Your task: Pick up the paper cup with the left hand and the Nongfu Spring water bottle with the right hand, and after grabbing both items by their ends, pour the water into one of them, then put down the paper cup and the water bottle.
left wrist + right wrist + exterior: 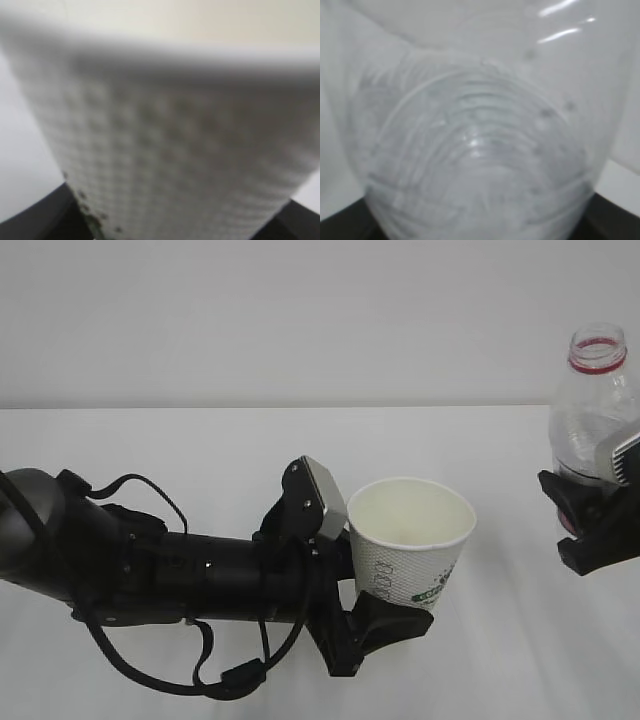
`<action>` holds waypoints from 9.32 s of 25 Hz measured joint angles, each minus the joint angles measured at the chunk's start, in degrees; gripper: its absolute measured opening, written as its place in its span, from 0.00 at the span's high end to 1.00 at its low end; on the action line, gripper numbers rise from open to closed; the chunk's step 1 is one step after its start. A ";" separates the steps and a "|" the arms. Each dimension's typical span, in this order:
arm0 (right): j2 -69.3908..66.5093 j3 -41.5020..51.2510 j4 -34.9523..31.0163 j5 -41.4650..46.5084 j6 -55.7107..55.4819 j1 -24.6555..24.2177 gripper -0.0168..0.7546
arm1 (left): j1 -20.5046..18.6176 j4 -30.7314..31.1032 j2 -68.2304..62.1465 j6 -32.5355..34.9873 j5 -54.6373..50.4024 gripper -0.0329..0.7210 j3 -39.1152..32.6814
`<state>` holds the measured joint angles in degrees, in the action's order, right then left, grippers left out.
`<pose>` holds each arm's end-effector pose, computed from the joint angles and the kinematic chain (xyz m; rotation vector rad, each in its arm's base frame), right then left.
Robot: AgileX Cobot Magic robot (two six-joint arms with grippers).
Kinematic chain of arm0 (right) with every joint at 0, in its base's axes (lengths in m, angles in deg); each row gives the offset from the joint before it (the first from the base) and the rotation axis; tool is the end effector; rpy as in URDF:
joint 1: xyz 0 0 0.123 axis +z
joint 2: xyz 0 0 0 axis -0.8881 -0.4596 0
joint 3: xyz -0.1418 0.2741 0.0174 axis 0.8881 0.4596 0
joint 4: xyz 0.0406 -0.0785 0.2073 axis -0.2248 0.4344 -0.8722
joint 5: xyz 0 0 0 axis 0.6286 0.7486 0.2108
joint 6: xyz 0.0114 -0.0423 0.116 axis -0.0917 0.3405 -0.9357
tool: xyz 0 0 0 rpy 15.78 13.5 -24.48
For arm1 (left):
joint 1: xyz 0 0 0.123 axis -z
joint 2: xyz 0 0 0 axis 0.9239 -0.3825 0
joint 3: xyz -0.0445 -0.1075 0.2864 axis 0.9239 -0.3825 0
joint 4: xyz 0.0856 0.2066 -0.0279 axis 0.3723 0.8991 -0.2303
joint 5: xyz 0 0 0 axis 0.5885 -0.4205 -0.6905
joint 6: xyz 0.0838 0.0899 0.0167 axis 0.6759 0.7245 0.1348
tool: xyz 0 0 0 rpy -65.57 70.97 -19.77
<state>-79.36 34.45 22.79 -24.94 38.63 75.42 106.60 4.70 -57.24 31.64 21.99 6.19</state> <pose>0.2269 0.0480 0.2263 -0.5870 1.7976 -0.1660 0.2533 -0.3012 0.1414 1.1737 1.6983 -0.9987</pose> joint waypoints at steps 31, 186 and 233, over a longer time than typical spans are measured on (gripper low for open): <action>0.00 0.00 -0.94 -5.59 13.97 0.00 0.34 | 2.22 -5.28 0.00 0.00 1.03 0.26 0.00; 0.00 0.13 -3.38 -15.25 62.47 0.00 0.34 | 2.83 2.49 0.00 -0.08 -1.46 0.27 4.37; 0.00 0.13 -3.38 -15.70 63.91 0.00 0.34 | 2.83 2.49 0.00 -0.08 -1.39 0.27 4.37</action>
<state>-79.36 34.59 19.41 -40.64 102.54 75.42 109.43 7.19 -57.24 31.56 20.61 10.56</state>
